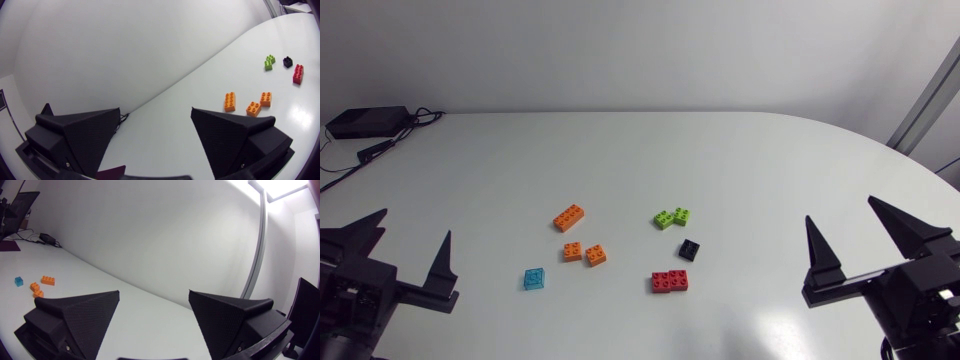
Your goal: Separate the duplo bricks
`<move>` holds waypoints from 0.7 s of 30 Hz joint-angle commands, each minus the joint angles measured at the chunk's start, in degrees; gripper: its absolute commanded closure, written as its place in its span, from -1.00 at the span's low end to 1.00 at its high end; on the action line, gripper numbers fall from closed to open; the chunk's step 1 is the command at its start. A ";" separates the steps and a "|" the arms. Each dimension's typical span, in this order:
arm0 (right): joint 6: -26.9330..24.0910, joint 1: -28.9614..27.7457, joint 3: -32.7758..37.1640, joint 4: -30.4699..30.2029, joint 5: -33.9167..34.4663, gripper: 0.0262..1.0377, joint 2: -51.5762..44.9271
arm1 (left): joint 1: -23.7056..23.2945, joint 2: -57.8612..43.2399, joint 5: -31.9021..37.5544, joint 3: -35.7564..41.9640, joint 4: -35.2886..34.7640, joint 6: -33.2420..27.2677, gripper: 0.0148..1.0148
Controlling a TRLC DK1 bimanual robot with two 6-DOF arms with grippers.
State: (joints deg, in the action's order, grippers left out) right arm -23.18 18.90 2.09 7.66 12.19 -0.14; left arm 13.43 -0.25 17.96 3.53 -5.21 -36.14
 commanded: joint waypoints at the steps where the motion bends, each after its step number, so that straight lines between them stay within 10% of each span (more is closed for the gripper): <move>1: 0.50 0.53 -2.35 -0.54 -0.23 -0.92 0.49 | -0.34 0.60 -0.64 -1.16 -0.24 1.25 -0.94; 15: -1.52 0.53 -2.35 -6.43 -6.91 -0.92 0.41 | -0.34 0.95 -1.34 -0.81 -2.35 4.24 -0.94; 21: -0.90 -17.31 -2.26 -7.22 -10.60 -0.92 0.41 | -0.25 0.95 -1.34 -0.81 -2.35 4.85 -0.94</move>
State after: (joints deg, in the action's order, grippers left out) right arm -23.81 5.78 2.09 1.23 2.15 -0.14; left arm 12.82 -0.25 16.71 3.53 -6.44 -32.84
